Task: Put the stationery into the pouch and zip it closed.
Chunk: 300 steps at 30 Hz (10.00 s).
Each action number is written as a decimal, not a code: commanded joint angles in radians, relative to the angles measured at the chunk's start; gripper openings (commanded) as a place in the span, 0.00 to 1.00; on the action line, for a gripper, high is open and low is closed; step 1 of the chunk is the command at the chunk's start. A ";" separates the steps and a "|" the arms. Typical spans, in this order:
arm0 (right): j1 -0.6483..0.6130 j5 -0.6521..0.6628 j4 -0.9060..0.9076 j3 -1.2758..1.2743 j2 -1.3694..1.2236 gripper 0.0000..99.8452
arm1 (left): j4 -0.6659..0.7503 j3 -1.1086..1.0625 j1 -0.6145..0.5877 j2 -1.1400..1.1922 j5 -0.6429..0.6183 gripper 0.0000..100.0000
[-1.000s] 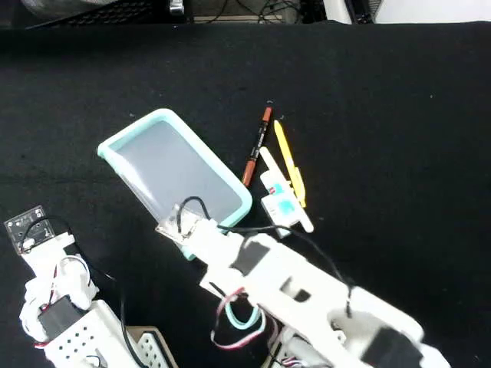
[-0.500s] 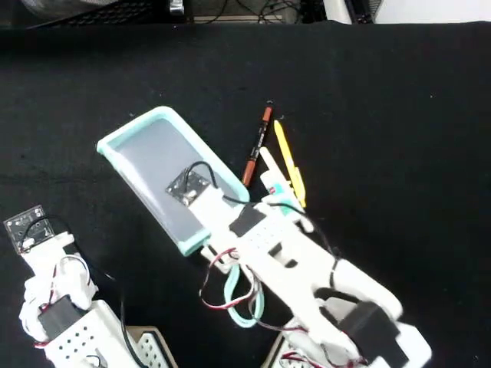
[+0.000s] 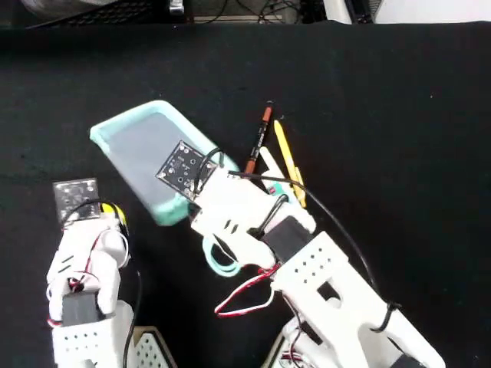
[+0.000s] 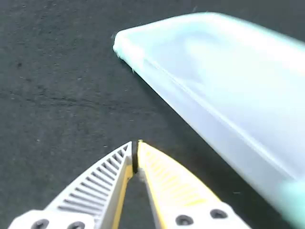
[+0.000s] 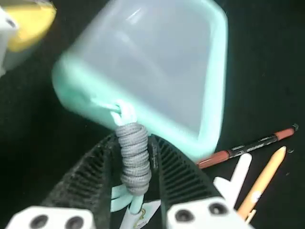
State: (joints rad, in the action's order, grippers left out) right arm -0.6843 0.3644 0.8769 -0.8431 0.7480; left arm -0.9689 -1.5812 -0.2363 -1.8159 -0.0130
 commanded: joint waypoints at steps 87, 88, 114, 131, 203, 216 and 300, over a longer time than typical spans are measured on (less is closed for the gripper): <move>0.132 0.012 0.164 0.180 0.035 0.01 | -0.025 0.191 0.150 -0.006 -0.130 0.03; 0.110 0.014 0.164 0.183 0.035 0.01 | -0.026 0.189 0.151 -0.005 -0.130 0.03; -0.046 0.015 0.209 0.302 0.025 0.01 | -0.203 0.392 0.291 -0.006 -0.212 0.22; -0.046 0.015 0.209 0.302 0.028 0.01 | -0.049 0.179 0.286 -0.005 -0.135 0.21; 0.265 0.094 0.755 0.625 0.151 0.01 | -0.760 1.472 0.173 1.077 -0.083 0.17; 0.265 0.092 0.661 0.619 0.151 0.01 | -0.761 1.397 0.077 1.077 0.098 0.03; 0.574 0.141 0.138 -0.239 -0.358 0.02 | -0.760 1.340 0.028 1.076 0.190 0.03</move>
State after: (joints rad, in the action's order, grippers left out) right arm -0.1258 0.4841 0.9567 -1.0457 0.3122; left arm -1.7407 -0.2463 -0.2148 -0.7357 0.1726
